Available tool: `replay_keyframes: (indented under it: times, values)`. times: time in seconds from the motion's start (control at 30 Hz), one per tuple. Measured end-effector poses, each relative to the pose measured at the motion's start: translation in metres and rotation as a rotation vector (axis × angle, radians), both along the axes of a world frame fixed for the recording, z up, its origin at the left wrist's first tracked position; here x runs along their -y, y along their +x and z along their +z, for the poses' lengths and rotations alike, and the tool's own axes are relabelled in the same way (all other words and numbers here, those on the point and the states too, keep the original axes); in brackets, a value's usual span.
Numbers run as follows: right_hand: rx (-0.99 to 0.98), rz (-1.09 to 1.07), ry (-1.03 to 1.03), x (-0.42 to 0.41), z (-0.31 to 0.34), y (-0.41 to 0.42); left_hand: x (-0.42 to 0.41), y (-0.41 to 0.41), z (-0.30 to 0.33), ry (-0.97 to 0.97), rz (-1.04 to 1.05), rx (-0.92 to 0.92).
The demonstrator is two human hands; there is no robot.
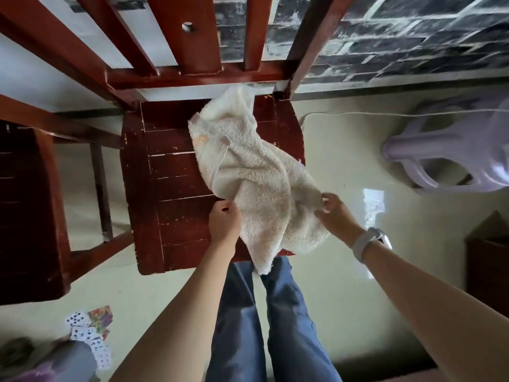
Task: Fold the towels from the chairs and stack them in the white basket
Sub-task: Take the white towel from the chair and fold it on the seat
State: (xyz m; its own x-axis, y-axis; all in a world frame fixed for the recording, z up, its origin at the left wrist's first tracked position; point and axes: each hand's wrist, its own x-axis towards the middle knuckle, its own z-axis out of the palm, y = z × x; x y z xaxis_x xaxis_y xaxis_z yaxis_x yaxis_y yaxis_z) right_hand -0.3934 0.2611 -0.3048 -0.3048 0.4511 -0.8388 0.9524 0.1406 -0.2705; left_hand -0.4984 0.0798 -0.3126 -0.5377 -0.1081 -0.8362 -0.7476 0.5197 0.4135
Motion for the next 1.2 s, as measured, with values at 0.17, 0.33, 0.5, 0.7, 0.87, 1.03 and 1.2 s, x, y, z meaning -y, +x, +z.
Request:
replay_keyframes:
  times: [0.17,0.33,0.5,0.7,0.87,1.03,1.2]
  values:
    - [-0.192,0.133,0.108,0.000,-0.018,-0.056,0.020,-0.002,0.006,0.023,-0.079,-0.184]
    - [-0.054,0.168,0.202,0.000,-0.016,-0.073,0.025,0.002,0.022,0.197,-0.055,-0.143]
    - [-0.280,0.057,0.102,0.003,0.021,-0.048,0.023,0.013,0.050,0.188,-0.111,-0.261]
    - [-0.471,-0.331,0.058,-0.024,0.081,-0.003,0.020,0.015,0.107,0.073,-0.236,-0.550]
    - [-0.569,-0.405,0.135,-0.039,0.145,0.028,0.005,0.013,0.169,0.070,-0.337,-0.644]
    - [-0.593,-0.564,0.131,-0.063,0.198,0.062,-0.024,0.004,0.233,0.151,-0.428,-0.721]
    - [-0.633,-0.712,0.182,-0.093,0.245,0.082,-0.060,-0.014,0.289,0.235,-0.639,-0.659]
